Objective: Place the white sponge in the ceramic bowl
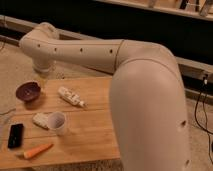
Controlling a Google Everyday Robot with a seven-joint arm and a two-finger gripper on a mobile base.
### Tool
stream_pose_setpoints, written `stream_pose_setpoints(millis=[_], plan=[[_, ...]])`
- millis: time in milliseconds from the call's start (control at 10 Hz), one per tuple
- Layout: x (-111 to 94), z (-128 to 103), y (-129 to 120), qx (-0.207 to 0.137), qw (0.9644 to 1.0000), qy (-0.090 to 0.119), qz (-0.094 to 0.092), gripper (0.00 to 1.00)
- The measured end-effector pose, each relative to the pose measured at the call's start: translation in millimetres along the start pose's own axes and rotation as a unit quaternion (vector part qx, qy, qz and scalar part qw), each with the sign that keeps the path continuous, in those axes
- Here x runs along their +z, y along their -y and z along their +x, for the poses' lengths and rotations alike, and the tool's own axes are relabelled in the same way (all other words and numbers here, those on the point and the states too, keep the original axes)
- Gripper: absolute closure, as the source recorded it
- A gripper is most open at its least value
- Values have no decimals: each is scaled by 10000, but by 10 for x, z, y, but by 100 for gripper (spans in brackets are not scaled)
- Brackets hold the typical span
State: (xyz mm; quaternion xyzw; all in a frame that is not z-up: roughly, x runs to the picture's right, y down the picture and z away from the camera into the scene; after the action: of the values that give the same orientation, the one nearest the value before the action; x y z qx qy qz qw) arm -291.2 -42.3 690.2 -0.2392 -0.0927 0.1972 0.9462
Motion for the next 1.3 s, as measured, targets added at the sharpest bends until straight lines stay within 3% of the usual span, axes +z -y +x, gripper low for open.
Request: stream_pose_setpoints(millis=[300, 700, 1000, 1300], plan=[[219, -111, -223, -196, 9988, -368, -242, 35], [421, -219, -583, -437, 9960, -660, -416, 35], [489, -107, -823, -476, 9949, -766, -441, 35], [658, -50, -945, -429, 9957, -623, -537, 35]])
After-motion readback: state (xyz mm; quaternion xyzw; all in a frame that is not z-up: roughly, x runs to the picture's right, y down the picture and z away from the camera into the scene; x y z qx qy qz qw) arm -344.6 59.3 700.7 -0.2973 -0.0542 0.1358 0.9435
